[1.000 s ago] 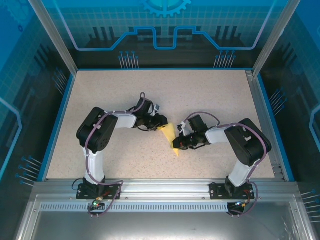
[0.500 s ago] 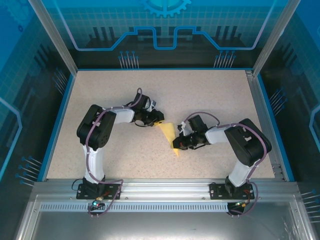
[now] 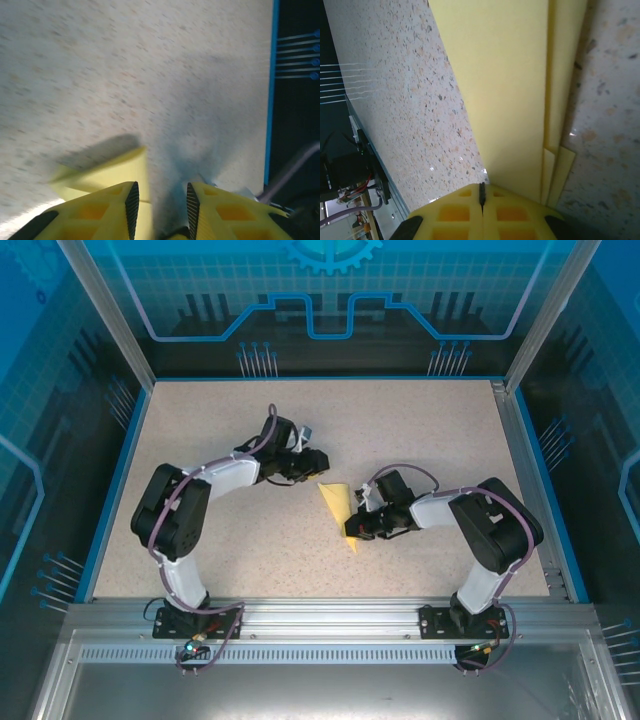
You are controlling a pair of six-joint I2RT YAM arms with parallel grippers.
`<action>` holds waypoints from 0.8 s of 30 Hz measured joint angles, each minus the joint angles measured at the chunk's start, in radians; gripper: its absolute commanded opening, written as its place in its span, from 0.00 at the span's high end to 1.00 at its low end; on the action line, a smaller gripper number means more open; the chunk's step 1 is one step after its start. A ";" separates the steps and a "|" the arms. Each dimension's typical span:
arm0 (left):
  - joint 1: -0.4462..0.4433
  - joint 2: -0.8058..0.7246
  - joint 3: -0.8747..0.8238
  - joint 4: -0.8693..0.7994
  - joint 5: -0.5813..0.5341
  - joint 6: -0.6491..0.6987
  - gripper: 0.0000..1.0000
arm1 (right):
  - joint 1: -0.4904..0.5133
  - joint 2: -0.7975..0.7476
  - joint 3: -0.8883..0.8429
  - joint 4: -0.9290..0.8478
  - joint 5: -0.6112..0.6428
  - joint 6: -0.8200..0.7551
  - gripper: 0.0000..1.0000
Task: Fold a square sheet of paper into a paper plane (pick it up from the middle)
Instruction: Fold the wing for the fifth time at the center of the table.
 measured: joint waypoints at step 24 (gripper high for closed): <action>-0.102 0.143 -0.089 0.124 -0.023 -0.110 0.74 | 0.044 -0.045 -0.006 -0.006 0.095 0.026 0.98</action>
